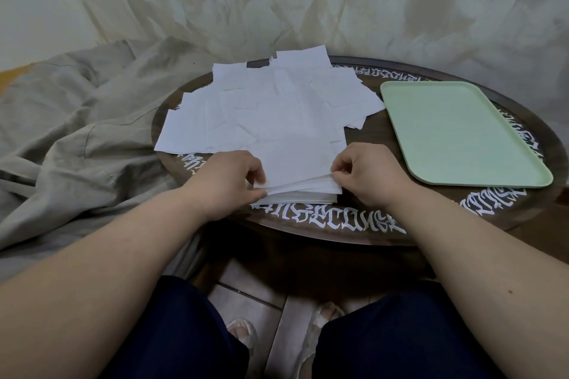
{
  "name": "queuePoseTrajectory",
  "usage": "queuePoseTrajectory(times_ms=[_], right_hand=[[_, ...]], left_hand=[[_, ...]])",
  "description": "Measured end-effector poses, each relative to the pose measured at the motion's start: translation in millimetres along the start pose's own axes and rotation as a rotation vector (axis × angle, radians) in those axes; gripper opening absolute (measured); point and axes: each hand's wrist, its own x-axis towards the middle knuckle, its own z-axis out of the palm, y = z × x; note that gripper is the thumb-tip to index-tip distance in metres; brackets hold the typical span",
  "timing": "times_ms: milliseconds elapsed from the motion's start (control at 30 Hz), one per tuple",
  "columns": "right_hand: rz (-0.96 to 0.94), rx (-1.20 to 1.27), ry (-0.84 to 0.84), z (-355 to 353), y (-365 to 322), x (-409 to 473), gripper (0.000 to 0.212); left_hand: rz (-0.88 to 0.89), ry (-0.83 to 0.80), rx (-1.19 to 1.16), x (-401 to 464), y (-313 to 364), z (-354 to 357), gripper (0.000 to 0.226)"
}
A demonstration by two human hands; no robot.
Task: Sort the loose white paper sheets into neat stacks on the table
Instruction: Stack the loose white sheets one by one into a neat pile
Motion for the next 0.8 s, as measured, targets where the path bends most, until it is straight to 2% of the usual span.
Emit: queuePoseTrajectory(times_ms=[433,567,800], right_hand=[[0.007,-0.009,-0.044,-0.8,1.8,-0.7,0.014],[-0.036,-0.029,-0.091,-1.6,0.2,-1.5,0.020],[-0.078,-0.108,-0.113,-1.7,-0.5,0.4,0.016]], left_hand=[[0.062,-0.003,0.035,-0.6,3.8,0.6,0.017],[0.053,-0.005,0.098,-0.8,5.2,0.8,0.016],[0.021,-0.002,0.153,0.3,6.7,1.5,0.011]])
